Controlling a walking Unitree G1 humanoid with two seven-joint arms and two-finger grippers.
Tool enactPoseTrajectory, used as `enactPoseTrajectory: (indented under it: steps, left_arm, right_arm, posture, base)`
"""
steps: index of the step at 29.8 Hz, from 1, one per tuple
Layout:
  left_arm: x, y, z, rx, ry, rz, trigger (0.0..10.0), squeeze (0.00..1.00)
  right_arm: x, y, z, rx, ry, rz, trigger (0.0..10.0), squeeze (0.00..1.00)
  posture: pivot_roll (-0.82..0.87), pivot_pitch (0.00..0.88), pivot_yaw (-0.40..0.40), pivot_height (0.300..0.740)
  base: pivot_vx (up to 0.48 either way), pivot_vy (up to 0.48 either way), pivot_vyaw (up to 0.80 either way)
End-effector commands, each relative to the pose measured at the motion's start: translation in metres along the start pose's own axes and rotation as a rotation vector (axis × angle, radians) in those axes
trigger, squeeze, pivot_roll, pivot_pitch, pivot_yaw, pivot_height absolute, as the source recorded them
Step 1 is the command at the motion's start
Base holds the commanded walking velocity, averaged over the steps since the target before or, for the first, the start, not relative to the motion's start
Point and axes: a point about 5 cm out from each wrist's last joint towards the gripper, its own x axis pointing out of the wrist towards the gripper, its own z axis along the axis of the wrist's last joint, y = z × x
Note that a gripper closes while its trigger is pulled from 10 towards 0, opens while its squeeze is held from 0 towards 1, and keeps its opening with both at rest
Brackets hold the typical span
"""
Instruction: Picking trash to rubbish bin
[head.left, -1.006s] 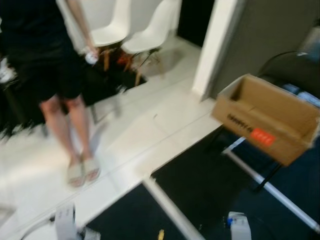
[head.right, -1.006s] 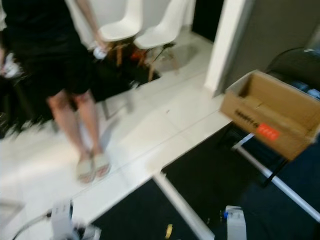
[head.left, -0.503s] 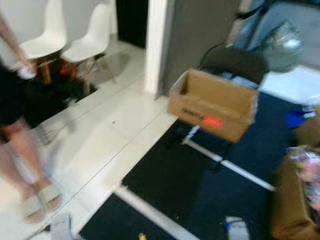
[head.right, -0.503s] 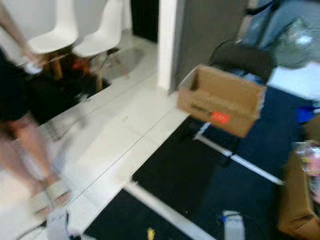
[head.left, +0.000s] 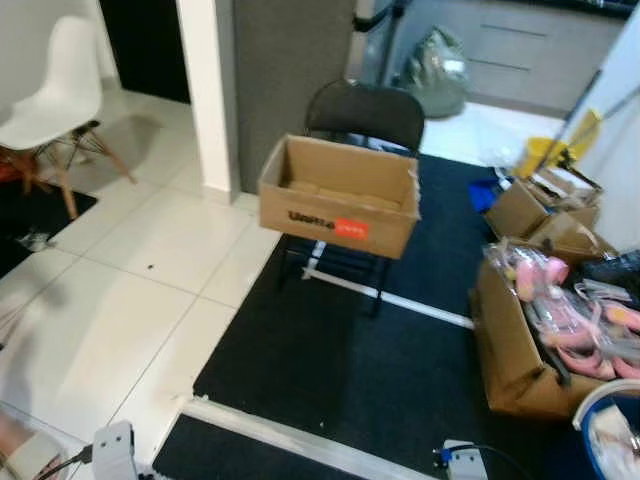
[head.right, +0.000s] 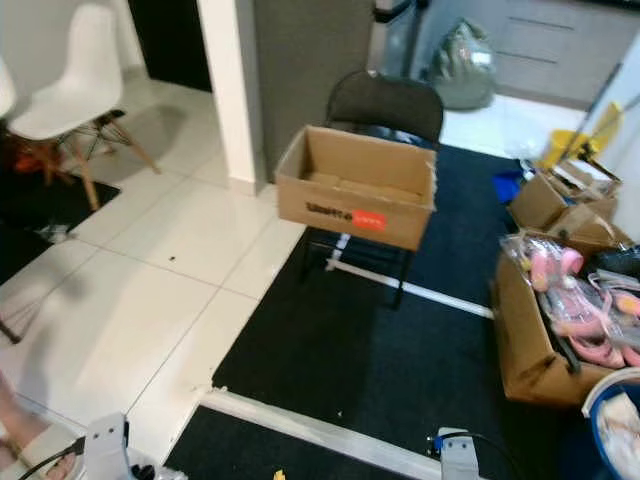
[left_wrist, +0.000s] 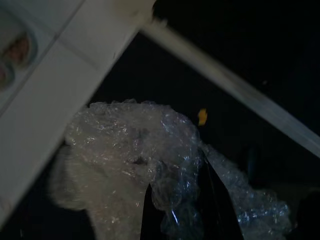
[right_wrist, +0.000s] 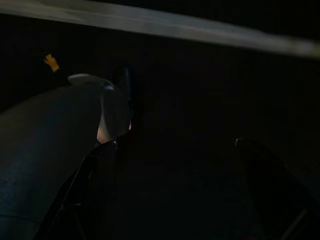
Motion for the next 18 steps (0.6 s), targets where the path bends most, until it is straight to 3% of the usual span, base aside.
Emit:
enactPoseTrajectory:
  steps: [1,18]
  left_arm:
    - [0.000,0.000,0.002,-0.004,-0.007,0.008,10.0,0.00]
    - [0.004,-0.006,0.018,-0.007,-0.063,0.013,10.0,0.00]
  right_arm:
    - [0.000,-0.003,-0.001,-0.002,0.007,-0.006,10.0,0.00]
    - [0.000,-0.001,-0.002,0.002,0.009,-0.004,10.0,0.00]
  posture:
    - [-0.01,0.065,0.016,0.740]
    - [-0.01,0.070,0.019,0.740]
  base:
    - [0.000,0.000,-0.80]
    - [0.000,0.000,-0.80]
